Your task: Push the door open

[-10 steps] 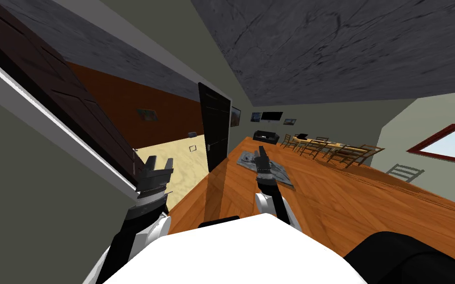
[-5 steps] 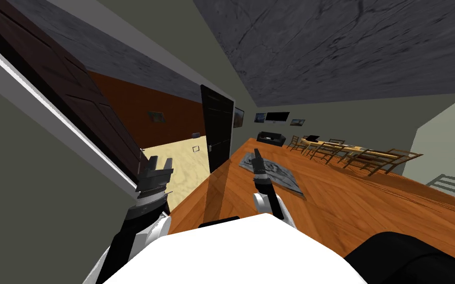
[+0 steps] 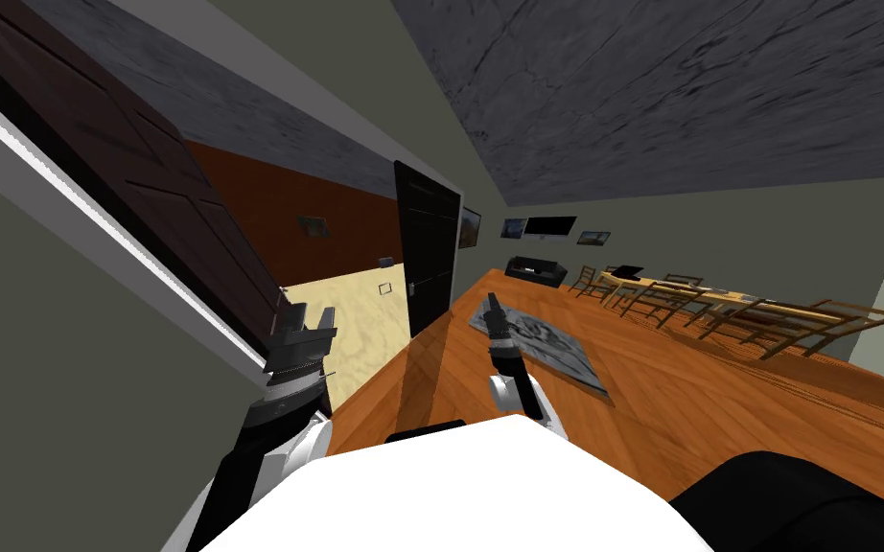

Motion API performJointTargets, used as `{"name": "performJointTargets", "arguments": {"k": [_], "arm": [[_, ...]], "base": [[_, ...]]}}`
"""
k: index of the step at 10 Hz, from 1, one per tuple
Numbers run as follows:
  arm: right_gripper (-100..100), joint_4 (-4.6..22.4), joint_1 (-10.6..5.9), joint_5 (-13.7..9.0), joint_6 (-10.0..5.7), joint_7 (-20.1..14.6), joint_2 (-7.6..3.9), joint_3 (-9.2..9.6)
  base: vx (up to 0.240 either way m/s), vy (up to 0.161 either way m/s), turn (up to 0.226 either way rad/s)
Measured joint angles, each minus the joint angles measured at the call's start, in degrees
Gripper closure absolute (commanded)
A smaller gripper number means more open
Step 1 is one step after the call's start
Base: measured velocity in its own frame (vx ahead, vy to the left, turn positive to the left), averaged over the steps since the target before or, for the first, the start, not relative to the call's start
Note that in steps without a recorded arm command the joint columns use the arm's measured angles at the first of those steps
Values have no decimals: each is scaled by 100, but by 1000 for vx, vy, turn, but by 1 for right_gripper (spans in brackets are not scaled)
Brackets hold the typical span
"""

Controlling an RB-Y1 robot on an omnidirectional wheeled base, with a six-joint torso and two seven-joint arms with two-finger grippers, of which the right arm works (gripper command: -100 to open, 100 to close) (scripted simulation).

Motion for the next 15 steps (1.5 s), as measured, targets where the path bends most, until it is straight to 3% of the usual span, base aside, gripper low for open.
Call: {"name": "performJointTargets", "arguments": {"k": [5,15], "arm": [[-100,596,-266,-74,-85,-39,-120,12],[-100,1990,-716,-232,-433,-109,-284,97]], "base": [[92,-30,103],[90,-37,117]]}}
